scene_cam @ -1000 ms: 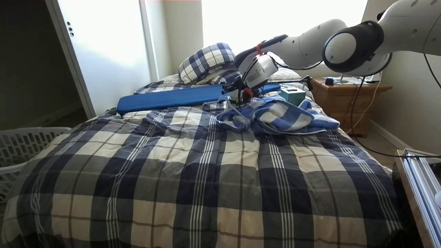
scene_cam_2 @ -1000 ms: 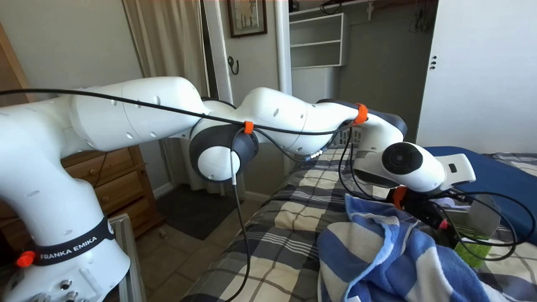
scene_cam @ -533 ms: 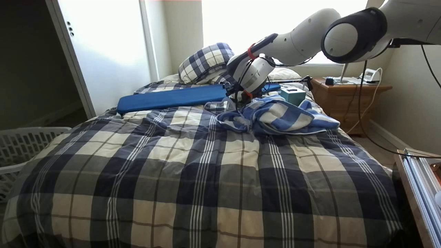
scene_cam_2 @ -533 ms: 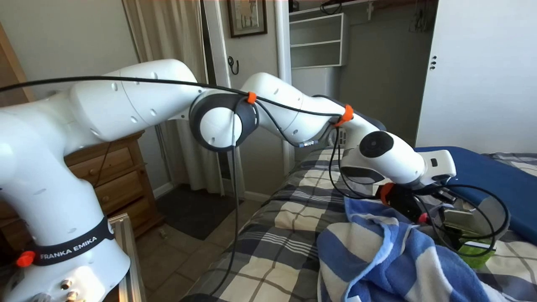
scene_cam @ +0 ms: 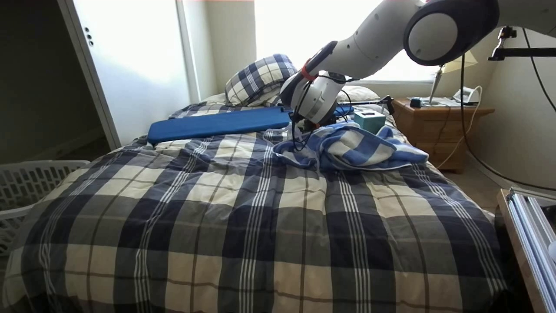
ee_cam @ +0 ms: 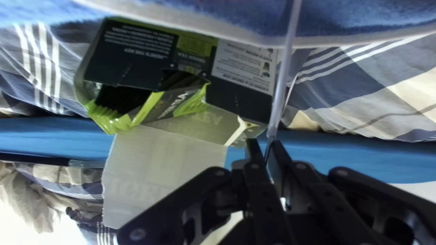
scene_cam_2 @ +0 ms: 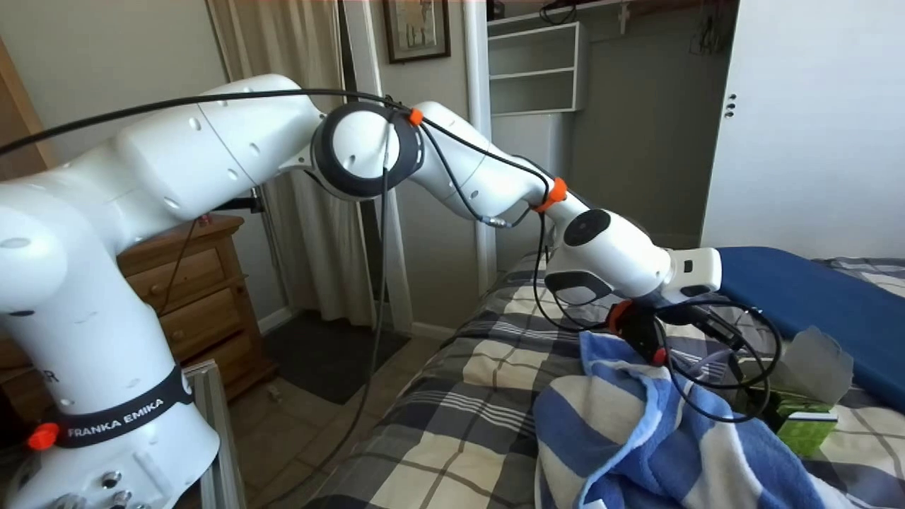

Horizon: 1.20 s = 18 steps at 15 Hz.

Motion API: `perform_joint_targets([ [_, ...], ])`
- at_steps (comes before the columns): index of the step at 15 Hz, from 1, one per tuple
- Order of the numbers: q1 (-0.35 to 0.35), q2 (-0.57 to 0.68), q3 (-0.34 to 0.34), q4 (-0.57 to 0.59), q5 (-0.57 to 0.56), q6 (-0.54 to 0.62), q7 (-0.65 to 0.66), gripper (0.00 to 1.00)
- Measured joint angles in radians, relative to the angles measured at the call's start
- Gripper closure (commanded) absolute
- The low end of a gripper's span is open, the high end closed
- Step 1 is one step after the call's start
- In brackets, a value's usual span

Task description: Move the hanger to the right.

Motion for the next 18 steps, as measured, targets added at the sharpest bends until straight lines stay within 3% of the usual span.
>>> perform_joint_targets([
  [8,0.210,-0.092,-0.267,-0.339,0.018,-0.010,0.122,0.02],
  [12,0.312,-0.122,-0.355,-0.443,0.018,-0.056,0.151,0.00],
  [14,0.316,-0.169,-0.334,-0.494,-0.114,-0.062,0.234,0.00],
  [18,0.335,-0.272,-0.308,-0.601,-0.274,-0.172,0.360,0.00],
])
